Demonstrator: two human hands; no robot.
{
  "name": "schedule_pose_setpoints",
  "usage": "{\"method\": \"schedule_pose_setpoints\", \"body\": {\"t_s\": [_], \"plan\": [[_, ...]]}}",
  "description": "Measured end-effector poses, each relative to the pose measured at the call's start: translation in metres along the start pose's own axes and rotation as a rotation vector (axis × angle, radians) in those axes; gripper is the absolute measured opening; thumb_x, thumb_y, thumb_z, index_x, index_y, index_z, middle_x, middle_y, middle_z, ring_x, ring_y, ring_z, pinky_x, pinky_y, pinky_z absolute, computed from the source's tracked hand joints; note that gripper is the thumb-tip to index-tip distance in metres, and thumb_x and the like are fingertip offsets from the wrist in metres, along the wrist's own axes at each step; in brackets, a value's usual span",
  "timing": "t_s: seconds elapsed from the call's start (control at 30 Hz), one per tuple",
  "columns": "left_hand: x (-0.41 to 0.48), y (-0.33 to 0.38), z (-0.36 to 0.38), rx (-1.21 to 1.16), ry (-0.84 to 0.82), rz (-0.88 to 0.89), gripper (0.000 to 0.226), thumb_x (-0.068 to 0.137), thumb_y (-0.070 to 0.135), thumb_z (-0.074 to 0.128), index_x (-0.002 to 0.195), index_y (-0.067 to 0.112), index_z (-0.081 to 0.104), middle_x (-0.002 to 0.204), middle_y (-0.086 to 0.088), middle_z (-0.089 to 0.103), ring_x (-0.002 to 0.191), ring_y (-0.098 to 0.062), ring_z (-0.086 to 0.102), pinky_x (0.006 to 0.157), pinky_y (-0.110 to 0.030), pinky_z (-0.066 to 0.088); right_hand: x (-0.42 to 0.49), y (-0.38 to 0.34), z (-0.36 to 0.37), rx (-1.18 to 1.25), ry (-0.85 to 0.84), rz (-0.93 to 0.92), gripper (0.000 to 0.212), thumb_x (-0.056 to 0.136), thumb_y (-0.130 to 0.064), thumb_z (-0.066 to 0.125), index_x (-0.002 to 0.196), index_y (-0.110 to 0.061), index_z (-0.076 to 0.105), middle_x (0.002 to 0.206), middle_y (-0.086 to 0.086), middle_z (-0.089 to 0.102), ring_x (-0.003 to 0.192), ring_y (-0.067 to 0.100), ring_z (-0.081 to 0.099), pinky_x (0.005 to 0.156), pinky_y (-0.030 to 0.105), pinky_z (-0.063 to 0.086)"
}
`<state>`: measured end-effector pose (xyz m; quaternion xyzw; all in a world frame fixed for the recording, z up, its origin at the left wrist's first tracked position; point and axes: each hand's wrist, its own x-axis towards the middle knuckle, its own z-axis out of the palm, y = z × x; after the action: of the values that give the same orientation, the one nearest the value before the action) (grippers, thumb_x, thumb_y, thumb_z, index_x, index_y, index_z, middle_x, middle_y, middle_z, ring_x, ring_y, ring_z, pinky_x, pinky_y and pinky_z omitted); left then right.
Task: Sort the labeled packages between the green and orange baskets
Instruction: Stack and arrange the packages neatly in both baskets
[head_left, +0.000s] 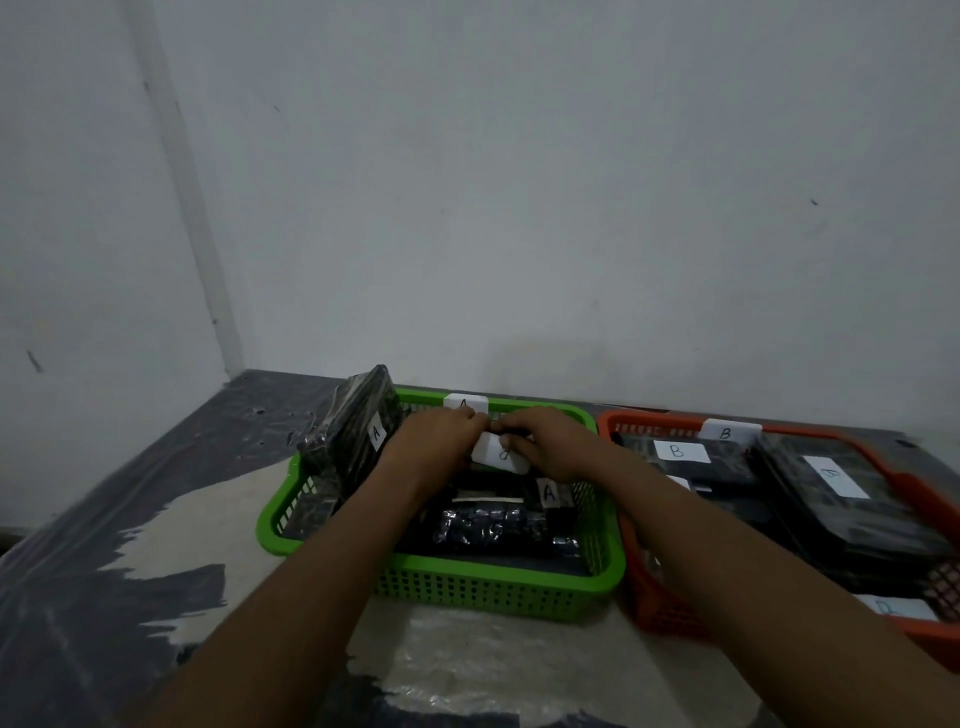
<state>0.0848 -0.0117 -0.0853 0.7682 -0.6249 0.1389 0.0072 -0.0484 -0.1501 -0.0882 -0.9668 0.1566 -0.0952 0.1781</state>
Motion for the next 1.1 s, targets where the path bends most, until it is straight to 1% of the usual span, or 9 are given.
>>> {"method": "schedule_pose_setpoints", "body": {"t_s": [0.33,0.6,0.67,0.73,0.8,0.83,0.9,1.0,1.1], "plan": [[-0.009,-0.029,-0.009,-0.227,0.090,-0.070,0.051,0.090,0.023,0.068,0.138,0.027,0.053,0.136,0.003,0.060,0.119,-0.025,0.060,0.090,-0.039,0.051,-0.023,0.010,-0.014,0.044,0.106,-0.001,0.055,0.084,-0.026,0.079,0.136,-0.023,0.059,0.128,-0.001,0.066,0.111,0.011,0.060,0.092,0.027,0.049],[-0.019,-0.026,-0.014,-0.358,0.179,-0.084,0.054,0.088,0.019,0.071,0.139,0.026,0.053,0.134,0.003,0.061,0.118,-0.022,0.060,0.091,-0.038,0.050,-0.030,0.004,-0.012,-0.043,0.235,-0.065,0.054,0.088,-0.021,0.074,0.139,-0.020,0.057,0.129,0.003,0.067,0.113,0.020,0.062,0.092,0.028,0.049],[-0.023,-0.015,-0.010,-0.553,0.361,-0.118,0.071,0.087,0.014,0.073,0.149,0.024,0.040,0.141,0.004,0.053,0.118,-0.016,0.059,0.095,-0.035,0.050,-0.035,0.000,-0.011,0.030,0.295,-0.029,0.053,0.087,-0.023,0.076,0.137,-0.021,0.059,0.127,0.002,0.068,0.111,0.018,0.063,0.094,0.035,0.054],[-0.023,0.005,-0.013,-0.979,0.506,-0.327,0.077,0.090,0.018,0.073,0.152,0.027,0.029,0.143,0.003,0.047,0.111,-0.009,0.059,0.095,-0.035,0.050,-0.040,-0.008,-0.008,0.178,0.425,0.045,0.050,0.083,-0.031,0.080,0.129,-0.018,0.064,0.121,-0.001,0.070,0.107,0.013,0.065,0.091,0.030,0.056],[-0.017,0.028,-0.022,-1.407,0.473,-0.543,0.052,0.092,0.029,0.070,0.137,0.026,0.045,0.133,0.000,0.060,0.098,-0.009,0.068,0.089,-0.037,0.057,-0.045,-0.024,-0.002,0.422,0.530,0.103,0.050,0.077,-0.035,0.085,0.120,-0.016,0.068,0.112,-0.005,0.073,0.099,0.006,0.068,0.083,0.017,0.056],[-0.014,0.038,-0.024,-1.450,0.441,-0.554,0.038,0.093,0.032,0.068,0.127,0.024,0.054,0.123,-0.002,0.067,0.093,-0.010,0.070,0.083,-0.034,0.060,-0.047,-0.032,0.003,0.550,0.567,0.115,0.047,0.076,-0.031,0.086,0.116,-0.014,0.068,0.107,-0.005,0.074,0.094,0.006,0.070,0.079,0.017,0.056],[-0.011,0.054,-0.027,-1.289,0.447,-0.444,0.028,0.094,0.032,0.067,0.120,0.021,0.063,0.110,0.002,0.070,0.089,-0.009,0.069,0.071,-0.023,0.059,-0.051,-0.044,0.014,0.721,0.647,0.144,0.038,0.080,-0.020,0.083,0.112,-0.009,0.067,0.101,0.001,0.075,0.093,0.012,0.072,0.080,0.027,0.060],[-0.013,0.062,-0.033,-1.145,0.419,-0.320,0.034,0.098,0.028,0.063,0.130,0.017,0.062,0.113,-0.001,0.070,0.097,-0.016,0.068,0.082,-0.035,0.060,-0.063,-0.048,0.021,0.809,0.651,0.198,0.038,0.084,-0.018,0.080,0.118,-0.012,0.063,0.109,0.002,0.073,0.099,0.012,0.071,0.087,0.037,0.060],[-0.013,0.056,-0.039,-1.075,0.339,-0.252,0.039,0.101,0.025,0.058,0.139,0.016,0.056,0.121,-0.007,0.069,0.098,-0.022,0.069,0.086,-0.044,0.059,-0.078,-0.034,0.012,0.826,0.580,0.199,0.068,0.082,-0.028,0.082,0.140,-0.022,0.049,0.128,-0.003,0.064,0.102,0.007,0.068,0.080,0.024,0.060]]}}
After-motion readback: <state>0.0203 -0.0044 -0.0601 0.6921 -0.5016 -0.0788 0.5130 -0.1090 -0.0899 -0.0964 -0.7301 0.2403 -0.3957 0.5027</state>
